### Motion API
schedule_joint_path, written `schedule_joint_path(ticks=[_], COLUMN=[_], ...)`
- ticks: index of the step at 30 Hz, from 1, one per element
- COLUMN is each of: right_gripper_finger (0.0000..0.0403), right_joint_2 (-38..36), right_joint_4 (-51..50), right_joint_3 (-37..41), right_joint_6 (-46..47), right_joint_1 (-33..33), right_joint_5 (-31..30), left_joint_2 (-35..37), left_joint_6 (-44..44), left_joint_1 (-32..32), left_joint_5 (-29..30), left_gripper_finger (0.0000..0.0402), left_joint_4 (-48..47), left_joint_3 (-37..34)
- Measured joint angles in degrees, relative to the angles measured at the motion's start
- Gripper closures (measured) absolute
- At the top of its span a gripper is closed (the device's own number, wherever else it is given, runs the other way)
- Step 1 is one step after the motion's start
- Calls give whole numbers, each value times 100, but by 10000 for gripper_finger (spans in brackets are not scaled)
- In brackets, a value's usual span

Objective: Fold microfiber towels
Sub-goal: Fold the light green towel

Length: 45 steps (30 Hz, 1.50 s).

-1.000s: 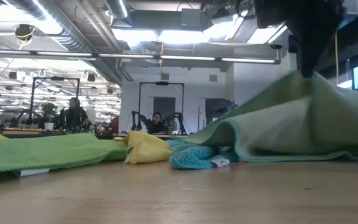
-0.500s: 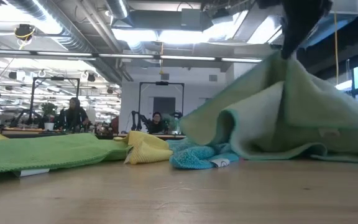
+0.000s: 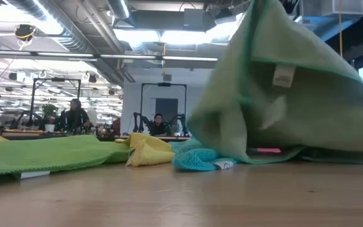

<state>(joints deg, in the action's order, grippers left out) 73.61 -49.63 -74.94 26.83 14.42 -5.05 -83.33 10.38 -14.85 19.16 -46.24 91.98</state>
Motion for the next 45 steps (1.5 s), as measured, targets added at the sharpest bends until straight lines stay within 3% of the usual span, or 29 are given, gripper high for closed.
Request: schedule_joint_path(ticks=[5,13,19,29,35,40,45], right_gripper_finger=[397,396,396,396,396,396,396], right_joint_2=[-1,-1,-1,1,-22,-27,-27], right_joint_4=[76,691,1115,989,1176,-162,-1389], right_joint_3=[0,4,4,4,-392,-1014,-1480], right_joint_6=[498,1325,1350,1064,793,730,902], right_joint_1=[-165,-419,-451,-451,-491,-479,-260], right_joint_5=[-11,66,68,19,-429,-350,4], left_joint_2=[-30,-225,-546,-824,-822,-811,-821], left_joint_6=[-13,283,704,750,705,681,705], left_joint_1=[-1,106,357,391,402,554,901], left_joint_5=[-388,-156,-256,-538,-477,10,-793], left_gripper_finger=[401,401,401,401,401,401,401], left_joint_4=[774,1662,2497,2464,1978,720,1385], left_joint_3=[0,-2,0,0,0,-205,-1069])
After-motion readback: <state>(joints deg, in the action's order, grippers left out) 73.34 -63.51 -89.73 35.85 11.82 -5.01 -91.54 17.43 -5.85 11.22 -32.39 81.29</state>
